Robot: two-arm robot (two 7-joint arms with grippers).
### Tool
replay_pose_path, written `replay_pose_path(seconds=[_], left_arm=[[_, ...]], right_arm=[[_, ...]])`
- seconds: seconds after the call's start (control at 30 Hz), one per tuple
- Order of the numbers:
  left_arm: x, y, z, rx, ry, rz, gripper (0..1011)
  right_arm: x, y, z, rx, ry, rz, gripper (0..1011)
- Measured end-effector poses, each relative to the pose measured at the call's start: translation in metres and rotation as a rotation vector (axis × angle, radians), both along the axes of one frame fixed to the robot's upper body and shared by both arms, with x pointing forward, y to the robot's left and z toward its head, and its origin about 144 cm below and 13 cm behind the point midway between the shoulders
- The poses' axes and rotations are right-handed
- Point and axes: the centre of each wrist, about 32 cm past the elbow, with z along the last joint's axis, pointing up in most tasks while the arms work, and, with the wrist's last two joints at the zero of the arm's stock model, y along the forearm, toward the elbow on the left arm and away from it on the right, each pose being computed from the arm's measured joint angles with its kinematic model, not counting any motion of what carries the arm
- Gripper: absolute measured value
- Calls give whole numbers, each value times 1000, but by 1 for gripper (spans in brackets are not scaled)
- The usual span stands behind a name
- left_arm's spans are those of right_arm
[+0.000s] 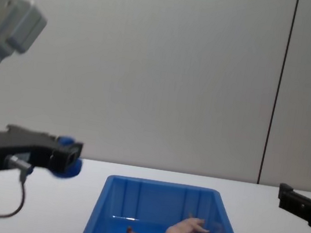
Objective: Pick up the two dolls from the table and place them into the box.
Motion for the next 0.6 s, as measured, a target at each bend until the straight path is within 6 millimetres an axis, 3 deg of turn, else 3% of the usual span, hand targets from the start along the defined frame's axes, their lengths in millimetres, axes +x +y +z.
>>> replay_pose_path(seconds=[0.37, 0.6], left_arm=[[7, -13, 18, -28, -67, -136, 134], [12, -23, 25, -52, -92, -238, 328]], right_arm=[[0, 0, 0, 0, 0, 0, 1001], [0, 0, 0, 0, 0, 0, 1001]])
